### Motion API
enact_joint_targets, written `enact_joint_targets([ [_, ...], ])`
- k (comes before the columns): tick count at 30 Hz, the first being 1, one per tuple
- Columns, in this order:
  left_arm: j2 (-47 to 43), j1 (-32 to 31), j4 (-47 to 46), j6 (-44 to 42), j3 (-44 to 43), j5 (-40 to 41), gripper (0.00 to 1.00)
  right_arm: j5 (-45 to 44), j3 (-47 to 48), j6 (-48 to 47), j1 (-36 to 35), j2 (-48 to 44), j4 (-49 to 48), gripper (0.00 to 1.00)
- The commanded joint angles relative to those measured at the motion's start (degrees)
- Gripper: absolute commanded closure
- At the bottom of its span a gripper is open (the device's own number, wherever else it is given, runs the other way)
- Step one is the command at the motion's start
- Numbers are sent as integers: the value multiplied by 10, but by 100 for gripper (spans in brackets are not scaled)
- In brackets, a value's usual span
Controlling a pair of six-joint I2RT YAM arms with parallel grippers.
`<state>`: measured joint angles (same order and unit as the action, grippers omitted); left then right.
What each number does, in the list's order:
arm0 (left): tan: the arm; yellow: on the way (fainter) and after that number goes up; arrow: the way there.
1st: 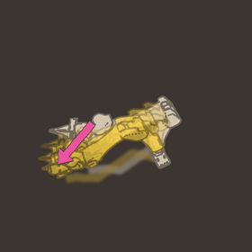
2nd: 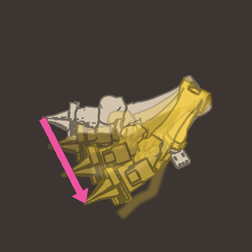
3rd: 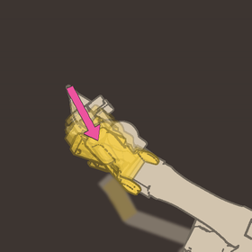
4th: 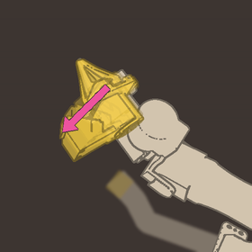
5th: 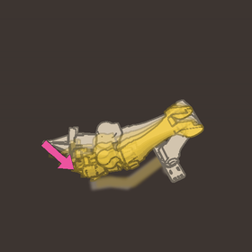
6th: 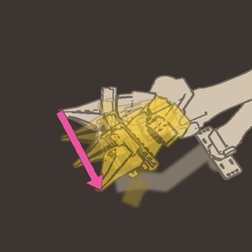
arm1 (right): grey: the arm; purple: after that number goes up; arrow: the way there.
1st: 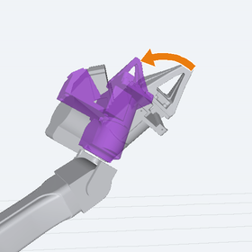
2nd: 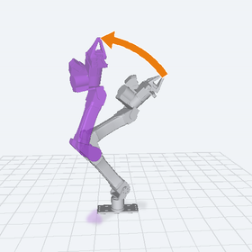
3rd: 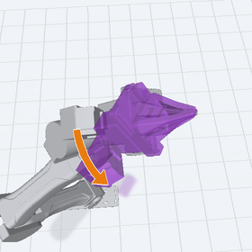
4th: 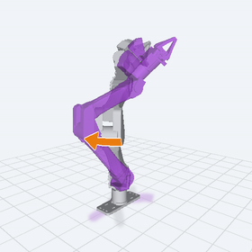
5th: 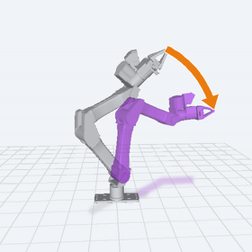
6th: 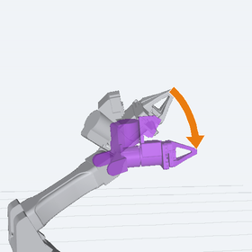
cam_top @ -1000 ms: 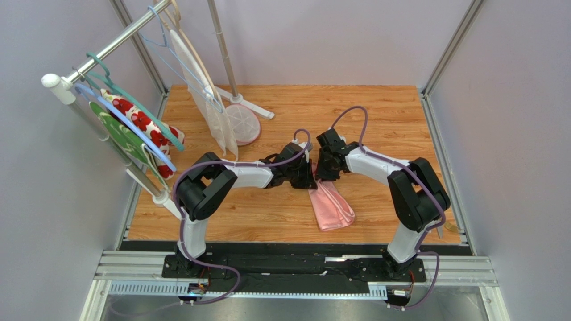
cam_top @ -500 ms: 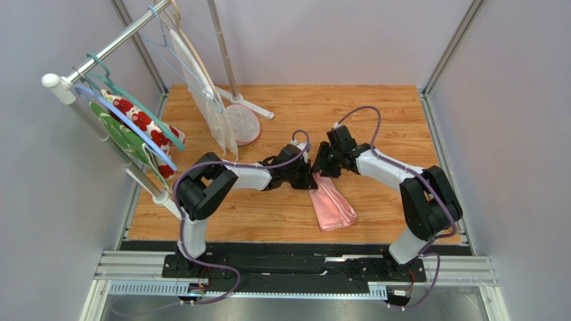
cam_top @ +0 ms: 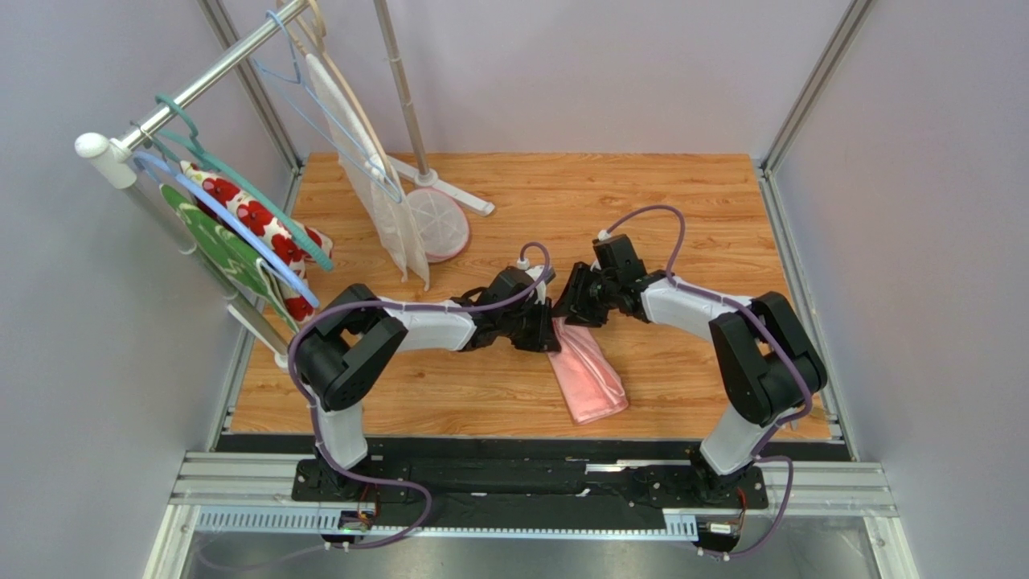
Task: Fold the napkin into a case and place the utensils inside
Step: Stuff the top corner of the smaller-rectangle-folded napkin at the center of the board.
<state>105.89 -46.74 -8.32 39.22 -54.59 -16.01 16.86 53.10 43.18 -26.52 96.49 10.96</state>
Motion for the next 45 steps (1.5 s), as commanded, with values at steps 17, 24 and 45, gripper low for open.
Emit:
enact_joint_targets([
  [17, -156, 87, 78, -6, -19, -39, 67, 70, 25, -68, 35, 23, -82, 53],
  [24, -141, 90, 151, -29, -47, 11, 78, 55, 35, -85, 33, 27, -60, 52],
  [45, -133, 89, 189, -50, -54, 47, 83, -85, 129, -104, -24, 41, 111, 55],
])
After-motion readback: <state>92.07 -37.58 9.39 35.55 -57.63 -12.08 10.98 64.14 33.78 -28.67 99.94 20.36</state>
